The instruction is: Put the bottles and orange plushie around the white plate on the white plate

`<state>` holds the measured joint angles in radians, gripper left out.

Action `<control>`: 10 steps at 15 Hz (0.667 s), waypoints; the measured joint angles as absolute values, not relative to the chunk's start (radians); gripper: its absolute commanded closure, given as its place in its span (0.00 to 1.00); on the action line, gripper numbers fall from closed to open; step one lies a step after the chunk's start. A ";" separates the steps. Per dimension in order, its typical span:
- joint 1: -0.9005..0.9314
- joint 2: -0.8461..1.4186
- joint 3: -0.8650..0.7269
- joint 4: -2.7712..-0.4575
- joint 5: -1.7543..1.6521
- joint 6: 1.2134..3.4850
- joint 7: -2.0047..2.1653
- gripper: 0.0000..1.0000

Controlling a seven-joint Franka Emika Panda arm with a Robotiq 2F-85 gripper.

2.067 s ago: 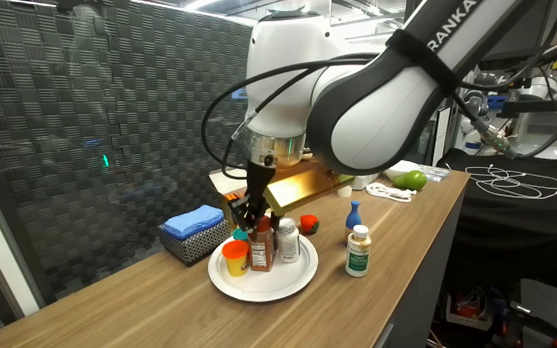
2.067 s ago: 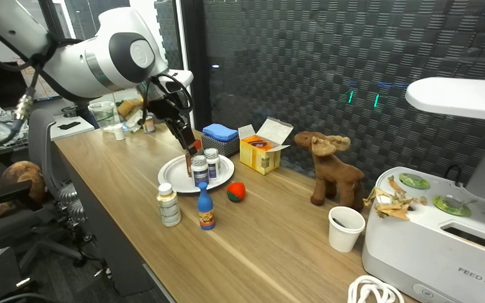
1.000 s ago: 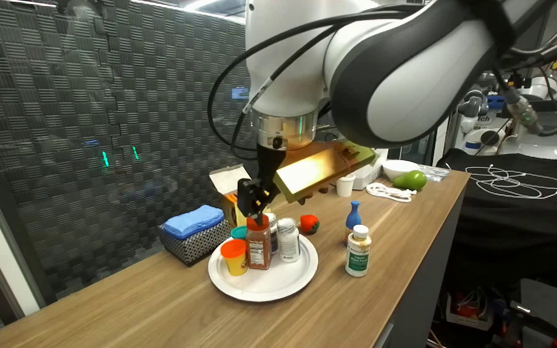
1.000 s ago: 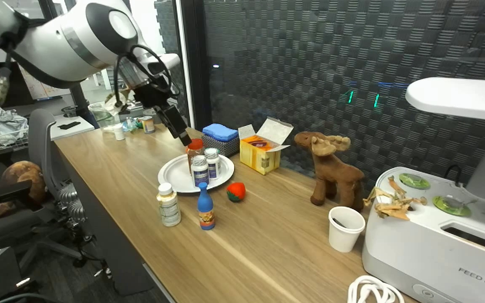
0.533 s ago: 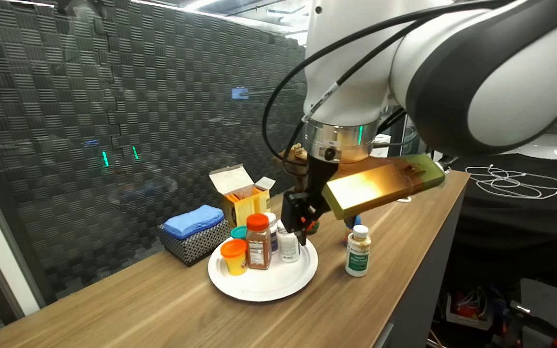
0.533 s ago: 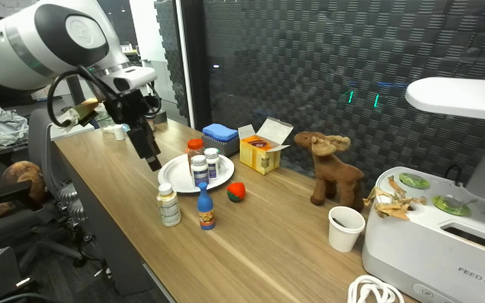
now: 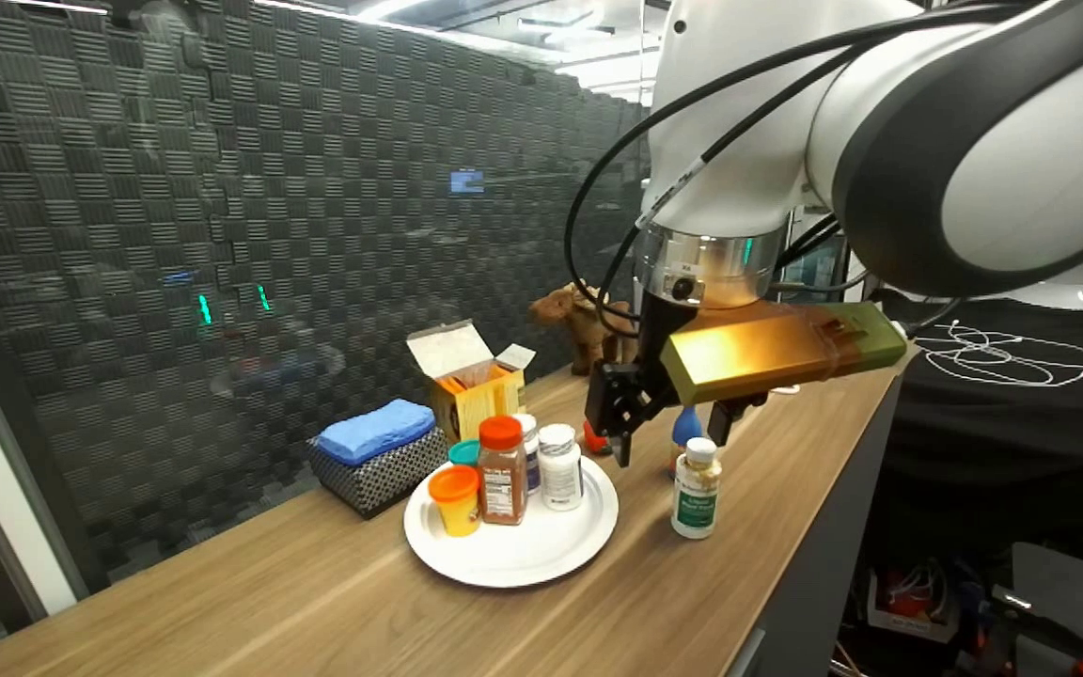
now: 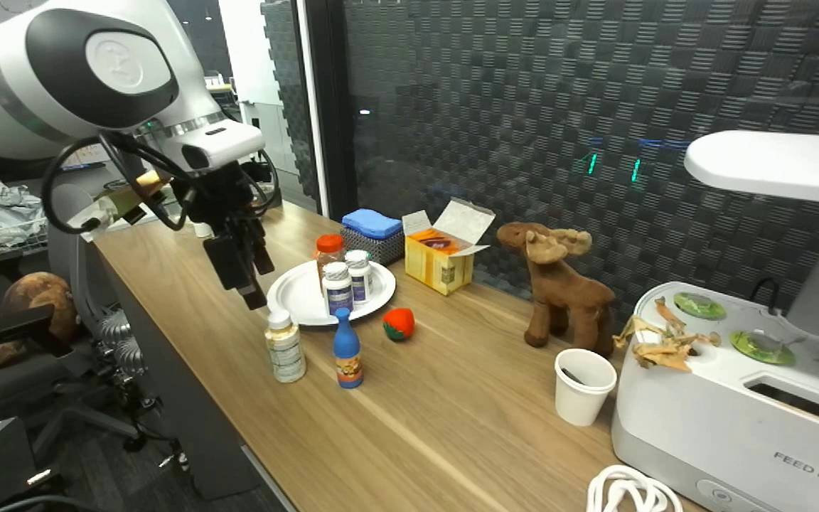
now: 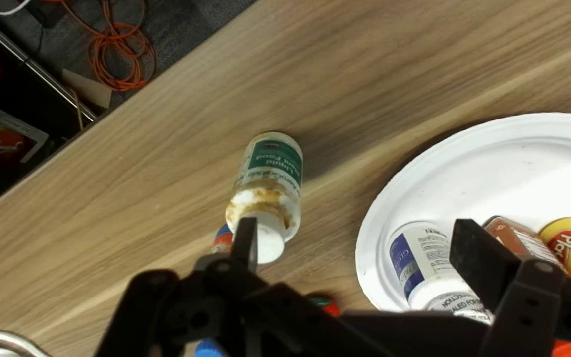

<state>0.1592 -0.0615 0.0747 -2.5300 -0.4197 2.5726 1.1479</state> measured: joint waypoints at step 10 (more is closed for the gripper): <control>0.106 -0.080 0.089 -2.559 -0.418 2.564 1.185 0.00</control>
